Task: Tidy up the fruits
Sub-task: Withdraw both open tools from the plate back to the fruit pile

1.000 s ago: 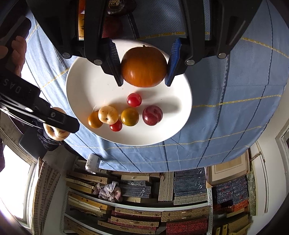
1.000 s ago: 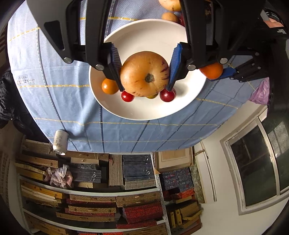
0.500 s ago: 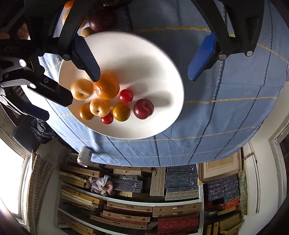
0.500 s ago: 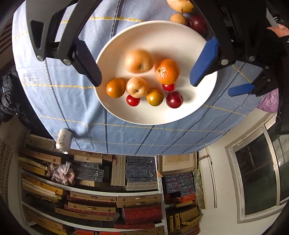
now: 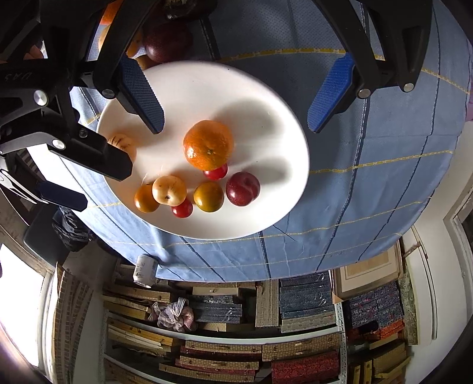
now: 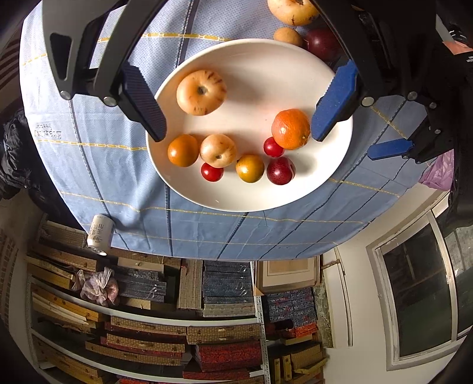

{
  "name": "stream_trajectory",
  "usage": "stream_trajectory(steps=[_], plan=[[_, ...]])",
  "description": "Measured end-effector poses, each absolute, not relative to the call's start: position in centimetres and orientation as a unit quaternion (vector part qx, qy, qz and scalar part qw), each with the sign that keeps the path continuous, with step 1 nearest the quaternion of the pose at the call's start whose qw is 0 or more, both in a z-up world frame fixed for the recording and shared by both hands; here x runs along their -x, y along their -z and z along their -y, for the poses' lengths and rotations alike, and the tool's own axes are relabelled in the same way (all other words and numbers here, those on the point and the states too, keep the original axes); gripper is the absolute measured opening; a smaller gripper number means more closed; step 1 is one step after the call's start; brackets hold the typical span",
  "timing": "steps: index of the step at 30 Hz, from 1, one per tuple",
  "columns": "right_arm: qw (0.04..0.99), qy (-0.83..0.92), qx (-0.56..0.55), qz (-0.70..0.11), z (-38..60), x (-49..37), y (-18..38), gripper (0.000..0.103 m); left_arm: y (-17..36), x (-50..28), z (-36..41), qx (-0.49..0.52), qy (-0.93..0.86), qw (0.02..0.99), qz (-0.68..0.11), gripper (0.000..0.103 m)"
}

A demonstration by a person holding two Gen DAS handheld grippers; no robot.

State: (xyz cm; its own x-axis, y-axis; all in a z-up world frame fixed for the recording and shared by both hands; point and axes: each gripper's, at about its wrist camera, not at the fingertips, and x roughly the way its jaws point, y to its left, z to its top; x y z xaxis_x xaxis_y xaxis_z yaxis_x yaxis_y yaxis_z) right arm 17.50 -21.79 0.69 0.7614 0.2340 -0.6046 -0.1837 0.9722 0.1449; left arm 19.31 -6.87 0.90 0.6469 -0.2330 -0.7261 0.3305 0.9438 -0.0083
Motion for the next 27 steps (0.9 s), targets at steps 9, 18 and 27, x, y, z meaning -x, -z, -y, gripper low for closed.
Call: stream_trajectory(steps=[9, 18, 27], plan=[[0.942, -0.108, -0.037, -0.316, 21.9, -14.2, -2.0, 0.096, -2.0, -17.3, 6.4, -0.069, 0.148, 0.914, -0.371, 0.098], [0.935, -0.082, -0.013, -0.344, 23.6, -5.5, 0.4, 0.098, 0.1, -9.6, 4.1, -0.053, 0.159, 0.916, -0.364, 0.099], [0.925, -0.122, 0.063, -0.354, 20.1, -1.3, 3.5, 0.098, 3.7, -4.7, 1.9, -0.053, 0.158, 0.907, -0.386, 0.099]])
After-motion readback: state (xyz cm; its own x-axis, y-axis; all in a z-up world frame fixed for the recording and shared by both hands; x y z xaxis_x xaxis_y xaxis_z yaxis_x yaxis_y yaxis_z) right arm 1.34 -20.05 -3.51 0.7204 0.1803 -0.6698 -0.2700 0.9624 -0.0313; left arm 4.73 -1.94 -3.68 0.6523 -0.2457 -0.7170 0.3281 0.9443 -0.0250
